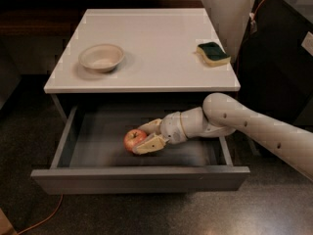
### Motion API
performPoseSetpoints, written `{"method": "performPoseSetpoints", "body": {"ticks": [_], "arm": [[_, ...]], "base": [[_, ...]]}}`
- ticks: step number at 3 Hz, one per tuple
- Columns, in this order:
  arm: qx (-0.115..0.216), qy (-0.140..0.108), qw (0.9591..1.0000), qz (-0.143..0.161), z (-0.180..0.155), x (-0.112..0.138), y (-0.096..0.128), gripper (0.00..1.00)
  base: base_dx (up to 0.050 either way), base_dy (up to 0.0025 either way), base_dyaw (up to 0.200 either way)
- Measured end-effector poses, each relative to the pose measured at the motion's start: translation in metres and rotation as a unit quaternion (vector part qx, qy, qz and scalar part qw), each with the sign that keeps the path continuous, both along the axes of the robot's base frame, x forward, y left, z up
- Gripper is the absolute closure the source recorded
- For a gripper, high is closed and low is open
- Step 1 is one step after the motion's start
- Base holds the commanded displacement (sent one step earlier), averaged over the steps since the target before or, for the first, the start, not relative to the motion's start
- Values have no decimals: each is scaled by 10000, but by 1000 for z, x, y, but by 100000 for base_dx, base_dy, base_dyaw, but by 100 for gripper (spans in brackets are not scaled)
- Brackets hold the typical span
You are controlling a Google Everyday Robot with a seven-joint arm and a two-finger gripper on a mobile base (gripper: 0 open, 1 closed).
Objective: Place apple into top drawer
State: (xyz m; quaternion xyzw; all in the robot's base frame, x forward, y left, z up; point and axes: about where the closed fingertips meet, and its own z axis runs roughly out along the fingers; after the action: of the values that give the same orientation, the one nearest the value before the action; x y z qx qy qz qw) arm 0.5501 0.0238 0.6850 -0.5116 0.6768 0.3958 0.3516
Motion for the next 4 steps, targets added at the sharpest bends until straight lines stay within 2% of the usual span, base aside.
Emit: {"method": "performPoseSetpoints", "body": {"ticks": [1, 2, 3, 4], "arm": [[12, -40, 9999, 144, -15, 2, 6, 55], [-47, -71, 9999, 149, -29, 0, 12, 31], [-215, -153, 9995, 191, -41, 0, 20, 8], [-209, -150, 9995, 198, -41, -1, 21, 0]], "base": [[0, 0, 0], [0, 0, 0], [0, 0, 0], [0, 0, 0]]}}
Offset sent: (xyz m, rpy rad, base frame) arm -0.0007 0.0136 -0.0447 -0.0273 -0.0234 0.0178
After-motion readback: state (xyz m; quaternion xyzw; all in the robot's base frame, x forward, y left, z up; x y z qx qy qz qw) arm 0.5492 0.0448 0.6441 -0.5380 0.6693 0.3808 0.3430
